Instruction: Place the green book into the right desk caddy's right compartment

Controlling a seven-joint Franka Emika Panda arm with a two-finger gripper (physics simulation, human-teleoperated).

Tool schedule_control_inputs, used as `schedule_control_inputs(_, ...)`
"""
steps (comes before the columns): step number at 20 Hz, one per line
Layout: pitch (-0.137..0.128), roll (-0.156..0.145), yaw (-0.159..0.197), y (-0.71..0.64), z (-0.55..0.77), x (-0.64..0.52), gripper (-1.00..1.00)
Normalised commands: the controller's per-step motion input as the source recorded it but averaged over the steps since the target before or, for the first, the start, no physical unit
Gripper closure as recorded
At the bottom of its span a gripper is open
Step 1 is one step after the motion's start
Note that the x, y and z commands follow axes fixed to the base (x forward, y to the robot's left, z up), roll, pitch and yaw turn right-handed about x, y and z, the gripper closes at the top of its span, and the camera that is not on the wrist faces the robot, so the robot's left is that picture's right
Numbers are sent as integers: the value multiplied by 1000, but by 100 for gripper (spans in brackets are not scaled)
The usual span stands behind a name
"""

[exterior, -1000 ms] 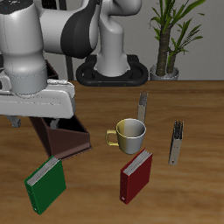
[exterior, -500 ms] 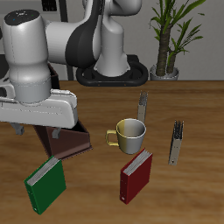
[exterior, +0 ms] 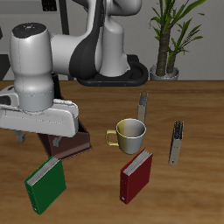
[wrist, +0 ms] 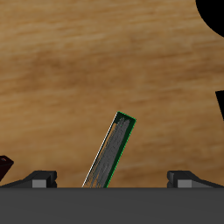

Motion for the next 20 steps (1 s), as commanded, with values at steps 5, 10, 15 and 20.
schedule_control_inputs(5, 12, -15, -21, -39, -190, 10, -100)
schedule_control_inputs(10, -1, -6, -13, 16, -144, -5, -100)
schedule_control_inputs(15, 5, -14, -41, -43, -185, 33, -100)
schedule_control_inputs(20, -2, 10, -11, 65, -112, 24, -100)
